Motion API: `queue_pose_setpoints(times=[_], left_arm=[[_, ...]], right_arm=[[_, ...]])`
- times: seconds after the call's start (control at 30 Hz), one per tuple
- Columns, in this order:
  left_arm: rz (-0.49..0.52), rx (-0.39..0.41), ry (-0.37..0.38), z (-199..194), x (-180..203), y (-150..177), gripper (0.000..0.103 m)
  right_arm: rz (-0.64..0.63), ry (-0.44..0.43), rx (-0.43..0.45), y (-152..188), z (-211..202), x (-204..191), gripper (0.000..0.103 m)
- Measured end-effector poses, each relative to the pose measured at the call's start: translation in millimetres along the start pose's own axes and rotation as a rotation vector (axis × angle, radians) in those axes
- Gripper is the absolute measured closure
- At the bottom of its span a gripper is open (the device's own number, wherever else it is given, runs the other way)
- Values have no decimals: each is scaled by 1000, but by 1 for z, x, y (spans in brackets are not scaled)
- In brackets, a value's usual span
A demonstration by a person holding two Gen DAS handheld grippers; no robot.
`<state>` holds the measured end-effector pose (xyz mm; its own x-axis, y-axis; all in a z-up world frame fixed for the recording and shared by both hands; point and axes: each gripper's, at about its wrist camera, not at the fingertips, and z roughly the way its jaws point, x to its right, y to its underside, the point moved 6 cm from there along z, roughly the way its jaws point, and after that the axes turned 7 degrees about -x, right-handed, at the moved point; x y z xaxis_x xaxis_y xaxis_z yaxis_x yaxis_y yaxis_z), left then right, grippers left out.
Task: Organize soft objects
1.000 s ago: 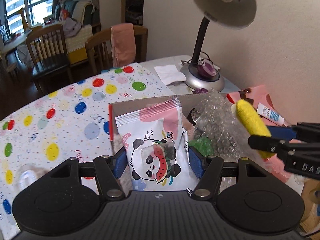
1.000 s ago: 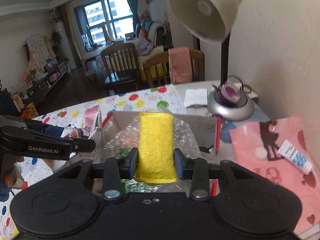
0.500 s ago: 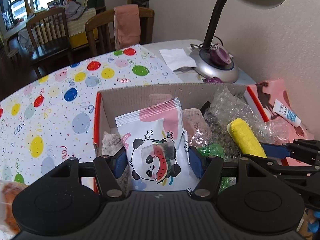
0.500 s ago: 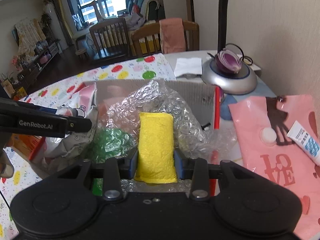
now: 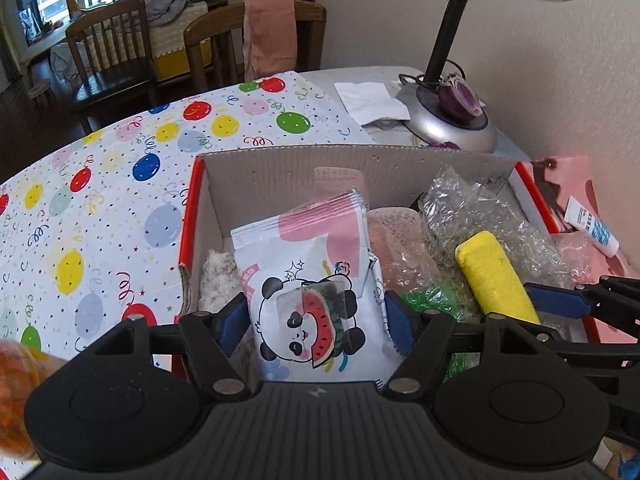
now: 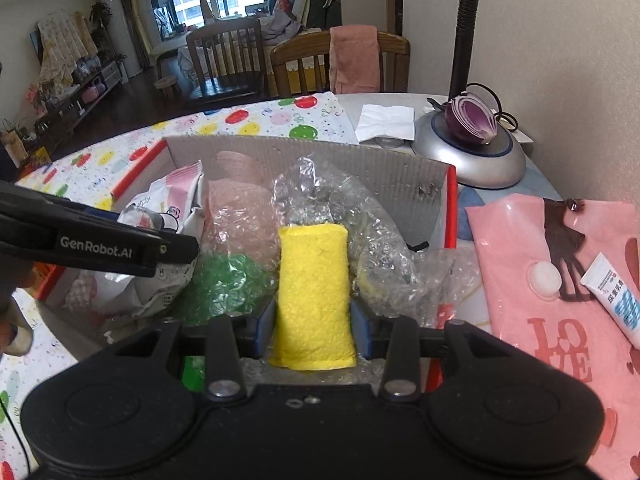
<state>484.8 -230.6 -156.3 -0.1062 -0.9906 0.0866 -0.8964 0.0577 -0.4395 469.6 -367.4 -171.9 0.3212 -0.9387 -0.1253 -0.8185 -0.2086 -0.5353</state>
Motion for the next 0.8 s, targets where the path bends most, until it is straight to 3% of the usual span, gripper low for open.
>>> queue_pose_setpoints(times=[0.07, 0.3, 0.8], left_arm=[[-11, 8, -3, -5, -2, 3, 27], [-3, 70, 9, -33, -6, 15, 25], [98, 247, 87, -134, -20, 64, 25]], right_arm=[[1, -18, 16, -1, -6, -1, 53], [-28, -38, 81, -2, -36, -16, 43], [-3, -45, 227, 13, -109, -67, 35]])
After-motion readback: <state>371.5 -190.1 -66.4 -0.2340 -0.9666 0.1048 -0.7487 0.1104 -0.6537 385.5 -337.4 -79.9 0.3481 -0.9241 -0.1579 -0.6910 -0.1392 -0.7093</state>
